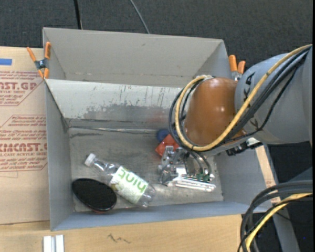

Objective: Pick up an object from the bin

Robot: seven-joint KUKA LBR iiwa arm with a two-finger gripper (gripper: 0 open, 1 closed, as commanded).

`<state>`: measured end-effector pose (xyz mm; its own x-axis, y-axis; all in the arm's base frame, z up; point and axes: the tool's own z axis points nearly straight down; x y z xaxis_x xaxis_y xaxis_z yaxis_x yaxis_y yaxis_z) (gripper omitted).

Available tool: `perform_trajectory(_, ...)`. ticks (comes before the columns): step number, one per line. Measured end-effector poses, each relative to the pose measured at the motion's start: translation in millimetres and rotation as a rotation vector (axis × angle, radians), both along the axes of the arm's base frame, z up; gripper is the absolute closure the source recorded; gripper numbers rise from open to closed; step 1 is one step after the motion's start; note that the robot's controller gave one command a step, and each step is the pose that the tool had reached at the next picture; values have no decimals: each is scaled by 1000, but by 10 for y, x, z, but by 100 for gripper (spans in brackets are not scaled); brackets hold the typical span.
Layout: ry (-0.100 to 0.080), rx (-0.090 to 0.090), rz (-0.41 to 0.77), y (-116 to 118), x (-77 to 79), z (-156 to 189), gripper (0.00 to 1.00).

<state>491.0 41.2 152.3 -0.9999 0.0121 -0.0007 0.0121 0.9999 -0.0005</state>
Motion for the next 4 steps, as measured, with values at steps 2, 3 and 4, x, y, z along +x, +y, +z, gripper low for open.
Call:
perform_trajectory(2, 0, 1, -94, 152, 70, -108, 0)
perform_trajectory(3, 1, 1, -122, 219, 96, -138, 0)
perform_trajectory(4, -3, 1, -166, 228, 57, -268, 0)
